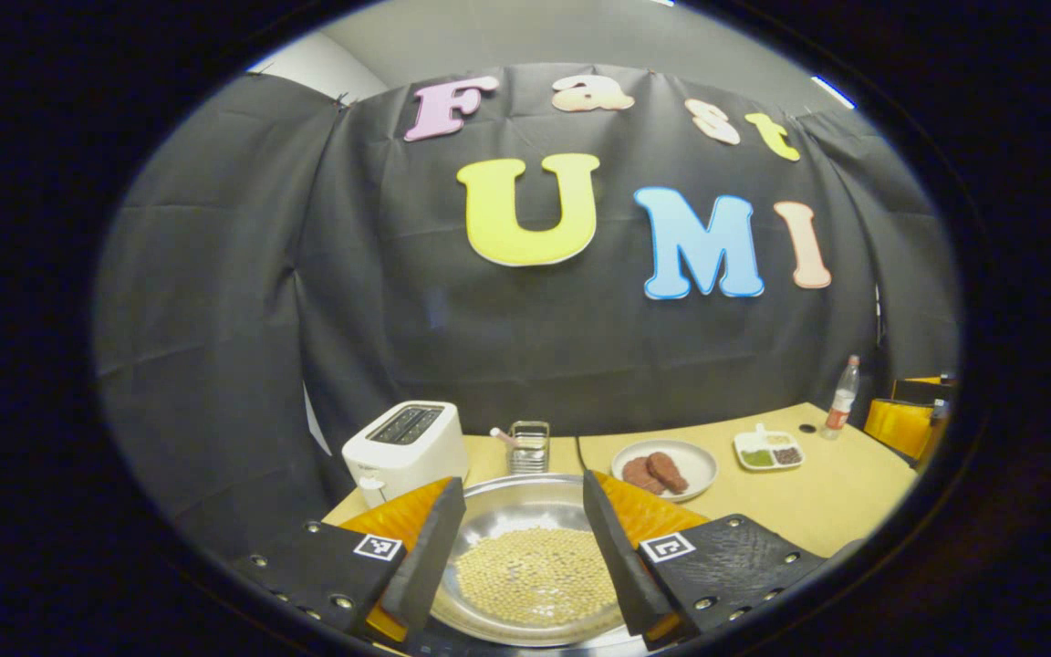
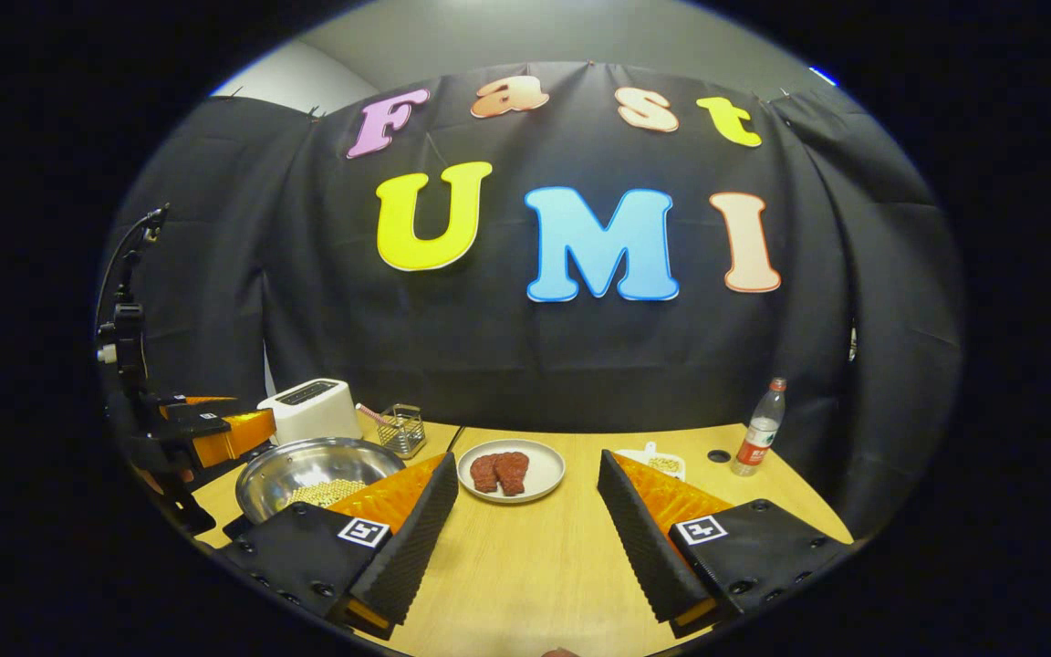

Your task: First push the handle of the pot to place it horizontally, then grasp the pot with both hands and set it on the induction cooktop.

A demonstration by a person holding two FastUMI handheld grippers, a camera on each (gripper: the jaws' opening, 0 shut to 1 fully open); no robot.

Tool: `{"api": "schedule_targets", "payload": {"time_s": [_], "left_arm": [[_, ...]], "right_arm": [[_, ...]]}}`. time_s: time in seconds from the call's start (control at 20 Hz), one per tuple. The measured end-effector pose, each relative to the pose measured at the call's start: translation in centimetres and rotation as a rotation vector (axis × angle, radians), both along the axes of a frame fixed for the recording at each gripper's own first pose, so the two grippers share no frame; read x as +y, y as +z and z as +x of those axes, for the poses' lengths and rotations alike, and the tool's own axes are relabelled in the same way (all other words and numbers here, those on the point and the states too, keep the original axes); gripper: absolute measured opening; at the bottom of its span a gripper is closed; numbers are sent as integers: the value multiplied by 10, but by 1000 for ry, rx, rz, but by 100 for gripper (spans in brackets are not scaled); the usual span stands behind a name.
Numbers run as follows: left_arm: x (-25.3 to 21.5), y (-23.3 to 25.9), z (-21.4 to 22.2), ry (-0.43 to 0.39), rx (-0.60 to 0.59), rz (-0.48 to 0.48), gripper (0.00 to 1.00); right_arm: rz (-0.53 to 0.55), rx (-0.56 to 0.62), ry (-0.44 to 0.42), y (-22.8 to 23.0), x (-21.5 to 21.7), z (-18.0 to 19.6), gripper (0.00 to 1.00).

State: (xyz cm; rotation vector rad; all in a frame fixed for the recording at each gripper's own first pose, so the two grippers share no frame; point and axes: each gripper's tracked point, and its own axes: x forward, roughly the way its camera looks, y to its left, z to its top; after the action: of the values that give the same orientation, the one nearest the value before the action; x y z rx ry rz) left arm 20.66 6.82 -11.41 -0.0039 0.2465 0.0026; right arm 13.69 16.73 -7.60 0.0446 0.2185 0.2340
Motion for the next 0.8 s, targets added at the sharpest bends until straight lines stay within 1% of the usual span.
{"api": "schedule_targets", "payload": {"time_s": [0.05, 0.1, 0.15, 0.2, 0.25, 0.3, 0.35, 0.45, 0.5, 0.55, 0.65, 0.7, 0.75, 0.8], "left_arm": [[-15, 10, -10, -3, -15, -4, 79], [-29, 19, -18, -4, -27, -12, 76], [-43, 28, -27, -7, -43, -23, 76], [-57, 39, -36, -11, -61, -31, 79], [-71, 48, -46, -17, -79, -34, 77], [-83, 59, -56, -23, -99, -29, 79], [-94, 68, -67, -27, -121, -19, 77], [-112, 87, -88, -37, -157, 0, 76], [-122, 97, -100, -42, -171, 7, 76], [-130, 104, -111, -42, -186, 11, 76], [-143, 117, -134, -43, -210, 0, 76], [-149, 120, -144, -45, -215, -8, 79], [-151, 122, -154, -44, -220, -14, 82], [-152, 124, -162, -44, -222, -17, 79]], "right_arm": [[-3, -21, -3, 7, -13, -6, 98], [-2, -35, -2, 13, -25, -14, 98], [4, -51, 0, 19, -35, -21, 98], [9, -66, -1, 23, -46, -29, 98], [12, -83, -5, 29, -59, -36, 98], [15, -99, -11, 35, -72, -43, 98], [20, -113, -16, 38, -83, -52, 98], [33, -128, -23, 43, -105, -68, 98], [38, -135, -27, 45, -114, -75, 92], [41, -147, -29, 48, -122, -82, 98], [38, -168, -39, 53, -136, -94, 98], [38, -171, -43, 53, -140, -99, 98], [42, -170, -46, 53, -143, -104, 92], [47, -167, -49, 52, -146, -109, 98]]}}
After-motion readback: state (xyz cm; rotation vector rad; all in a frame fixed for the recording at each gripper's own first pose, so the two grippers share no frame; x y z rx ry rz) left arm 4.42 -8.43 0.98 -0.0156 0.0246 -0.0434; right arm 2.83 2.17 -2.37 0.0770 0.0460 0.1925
